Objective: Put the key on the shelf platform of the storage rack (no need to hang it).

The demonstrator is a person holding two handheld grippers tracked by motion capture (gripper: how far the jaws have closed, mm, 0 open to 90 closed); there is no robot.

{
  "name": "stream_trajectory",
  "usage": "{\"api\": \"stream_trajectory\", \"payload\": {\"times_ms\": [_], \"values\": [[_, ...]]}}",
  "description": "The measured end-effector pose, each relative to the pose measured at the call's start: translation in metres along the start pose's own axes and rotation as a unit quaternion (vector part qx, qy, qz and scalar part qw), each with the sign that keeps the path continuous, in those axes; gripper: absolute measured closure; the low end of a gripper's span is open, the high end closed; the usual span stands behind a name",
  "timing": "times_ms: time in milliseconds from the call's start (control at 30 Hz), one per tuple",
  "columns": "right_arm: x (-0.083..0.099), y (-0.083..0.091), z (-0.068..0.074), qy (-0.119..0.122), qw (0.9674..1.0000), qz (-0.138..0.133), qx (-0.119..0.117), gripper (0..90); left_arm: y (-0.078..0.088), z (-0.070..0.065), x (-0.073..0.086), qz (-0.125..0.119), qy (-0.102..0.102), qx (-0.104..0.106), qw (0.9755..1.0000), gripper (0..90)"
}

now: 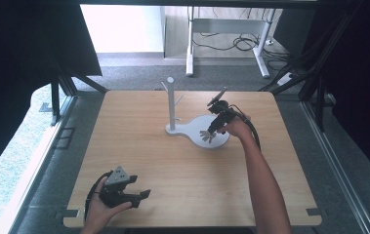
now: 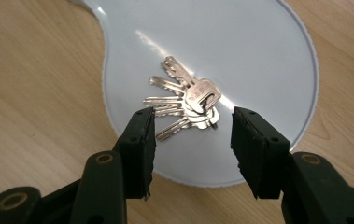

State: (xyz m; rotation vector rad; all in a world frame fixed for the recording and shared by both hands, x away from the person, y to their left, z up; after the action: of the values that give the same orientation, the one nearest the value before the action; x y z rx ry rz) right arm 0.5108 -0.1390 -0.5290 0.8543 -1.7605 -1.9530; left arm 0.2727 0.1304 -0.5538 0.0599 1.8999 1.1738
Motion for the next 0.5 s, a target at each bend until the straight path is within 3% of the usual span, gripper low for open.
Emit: {"api": "stream_trajectory", "payload": {"times_ms": [500], "values": [[0.044,0.018,0.022,0.039,0.9985,-0.032,-0.023,49.1,-0.001,-0.001,0.000,0.004,-0.002,-0.005,1.0000,25.3]]}}
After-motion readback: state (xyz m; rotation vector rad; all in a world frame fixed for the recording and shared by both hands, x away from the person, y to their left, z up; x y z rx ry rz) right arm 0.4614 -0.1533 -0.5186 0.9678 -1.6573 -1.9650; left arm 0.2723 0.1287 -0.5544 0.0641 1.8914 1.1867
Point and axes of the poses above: each handheld gripper's, and its own axes: y roughly backward along the jaws, x roughly out of its underside, z roughly to its left, the point moved 9 cm from there along -y, roughly forward along the jaws, and after that the axes turned 8 degrees about z, right-handed, at the moved point
